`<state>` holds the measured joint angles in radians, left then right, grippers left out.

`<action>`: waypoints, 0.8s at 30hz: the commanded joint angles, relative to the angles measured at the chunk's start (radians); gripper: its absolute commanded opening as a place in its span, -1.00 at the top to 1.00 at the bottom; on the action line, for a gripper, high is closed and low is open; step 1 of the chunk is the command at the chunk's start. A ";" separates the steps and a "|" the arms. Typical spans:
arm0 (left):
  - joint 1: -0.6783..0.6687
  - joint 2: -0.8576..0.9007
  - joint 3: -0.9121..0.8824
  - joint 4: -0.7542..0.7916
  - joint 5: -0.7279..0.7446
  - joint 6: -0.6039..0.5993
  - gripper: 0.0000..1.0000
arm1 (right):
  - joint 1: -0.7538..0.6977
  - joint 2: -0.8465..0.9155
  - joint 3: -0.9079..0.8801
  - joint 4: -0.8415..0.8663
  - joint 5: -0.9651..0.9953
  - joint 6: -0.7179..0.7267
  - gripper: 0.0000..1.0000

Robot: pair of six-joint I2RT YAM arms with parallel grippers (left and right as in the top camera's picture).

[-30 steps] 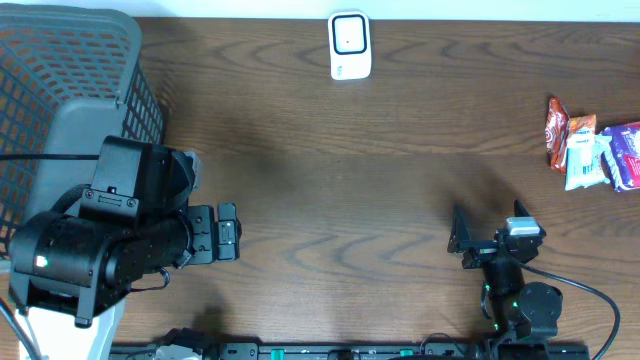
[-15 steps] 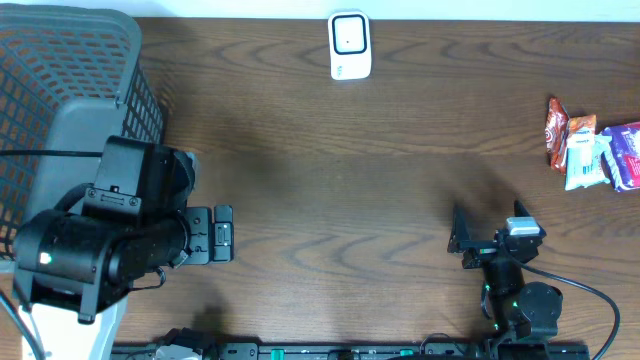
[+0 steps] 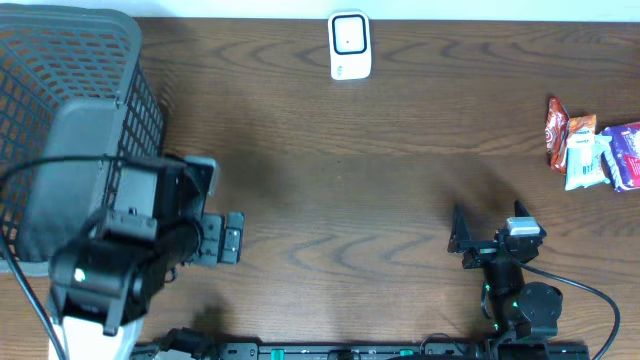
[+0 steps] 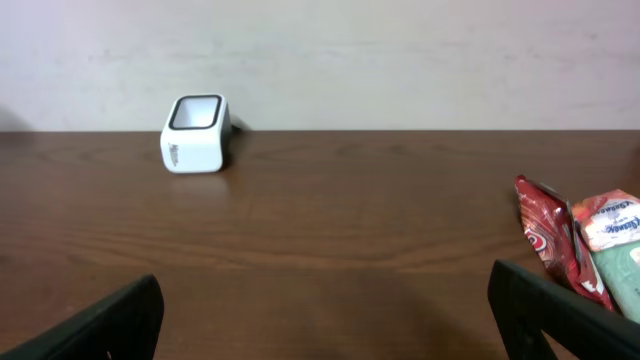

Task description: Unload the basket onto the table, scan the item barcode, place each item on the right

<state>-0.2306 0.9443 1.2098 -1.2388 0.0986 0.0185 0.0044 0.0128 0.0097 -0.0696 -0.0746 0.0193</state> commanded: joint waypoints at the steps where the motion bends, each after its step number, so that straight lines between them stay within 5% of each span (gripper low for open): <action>1: 0.003 -0.087 -0.119 0.078 -0.002 0.068 -0.96 | 0.009 -0.007 -0.004 -0.001 0.005 0.018 -0.99; 12: 0.024 -0.347 -0.467 0.389 0.005 0.067 -0.96 | 0.009 -0.007 -0.004 -0.001 0.005 0.017 -0.99; 24: 0.126 -0.518 -0.569 0.393 0.005 0.067 -0.96 | 0.009 -0.007 -0.004 -0.001 0.005 0.018 -0.98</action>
<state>-0.1181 0.4633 0.6537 -0.8482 0.1017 0.0792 0.0044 0.0124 0.0097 -0.0700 -0.0746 0.0219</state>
